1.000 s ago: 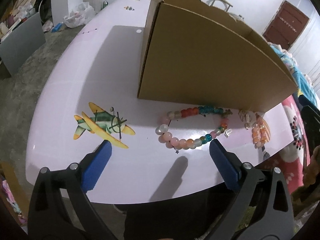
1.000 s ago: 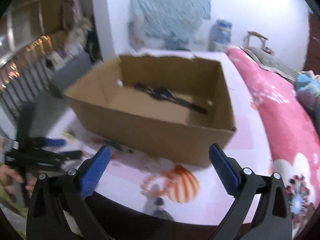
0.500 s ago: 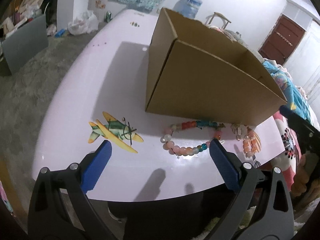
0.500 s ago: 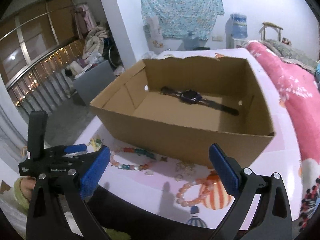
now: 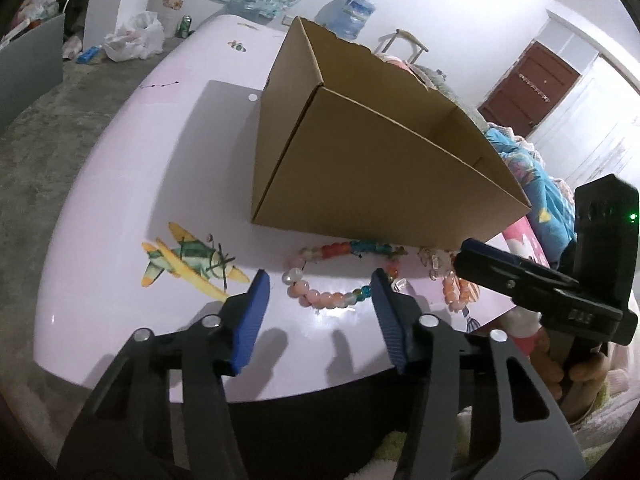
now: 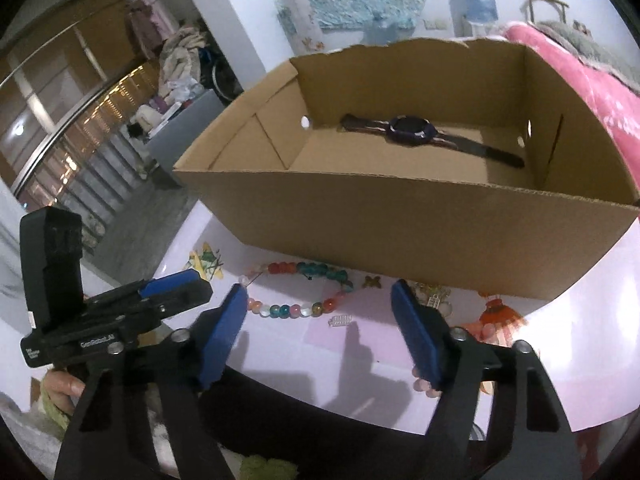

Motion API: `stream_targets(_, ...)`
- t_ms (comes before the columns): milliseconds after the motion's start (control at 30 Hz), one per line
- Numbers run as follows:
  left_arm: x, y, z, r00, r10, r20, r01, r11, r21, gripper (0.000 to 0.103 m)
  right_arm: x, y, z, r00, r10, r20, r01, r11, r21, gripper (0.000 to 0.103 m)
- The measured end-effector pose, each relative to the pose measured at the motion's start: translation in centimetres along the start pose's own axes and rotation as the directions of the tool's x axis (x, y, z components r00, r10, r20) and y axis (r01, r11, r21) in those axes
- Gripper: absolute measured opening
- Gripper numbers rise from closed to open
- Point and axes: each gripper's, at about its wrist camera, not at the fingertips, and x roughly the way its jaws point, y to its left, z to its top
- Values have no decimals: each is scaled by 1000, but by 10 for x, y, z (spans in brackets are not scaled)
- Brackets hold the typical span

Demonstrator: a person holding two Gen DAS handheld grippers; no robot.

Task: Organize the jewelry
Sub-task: 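Move the left gripper to the multicolour bead bracelet and close on it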

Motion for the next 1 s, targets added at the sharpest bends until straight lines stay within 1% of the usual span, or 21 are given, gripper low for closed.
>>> stream_targets(67, 6, 0, 3, 1000, 3, -17, -3, 1000, 8, 42, 2, -2, -1, 1000, -3, -11, 4, 1000, 24, 61)
stream_targets(100, 8, -1, 4, 1000, 12, -26, -12, 1000, 15, 40, 4, -3, -2, 1000, -4, -17, 4, 1000, 30, 58)
stream_targets(200, 12, -5, 4, 998, 35, -48, -33, 999, 40, 36, 8, -4, -7, 999, -7, -41, 9, 999, 46, 53)
stream_targets(267, 18, -9, 4, 994, 79, -71, -75, 995, 61, 35, 11, -5, -10, 999, -13, -53, 15, 999, 45, 51)
stream_targets(333, 23, -11, 5, 990, 113, -86, -106, 992, 73, 32, 14, -6, -11, 998, -13, -66, 16, 999, 47, 46)
stream_targets(467, 36, -14, 6, 973, 193, -128, -182, 979, 97, 28, 19, -9, -8, 998, -6, -70, 10, 999, 53, 41)
stream_targets(533, 38, -17, 7, 970, 207, -127, -194, 975, 110, 27, 19, -10, -7, 998, -5, -66, 9, 999, 53, 40)
stream_targets(633, 42, -23, 8, 961, 245, -129, -227, 963, 143, 25, 21, -14, -5, 998, -2, -64, 6, 998, 58, 36)
stream_targets(733, 44, -26, 8, 952, 282, -118, -262, 951, 163, 14, 26, -16, -5, 998, 5, -68, -1, 998, 62, 32)
stream_targets(767, 45, -28, 8, 947, 301, -111, -280, 945, 171, 9, 28, -16, -5, 998, 9, -69, -5, 998, 61, 31)
stream_targets(867, 46, -30, 9, 945, 311, -102, -290, 940, 178, 9, 34, -15, -5, 997, 11, -78, -7, 999, 49, 26)
stream_targets(1000, 44, -34, 7, 940, 326, -98, -304, 934, 188, 9, 42, -13, -4, 995, 21, -100, -18, 999, 33, 24)
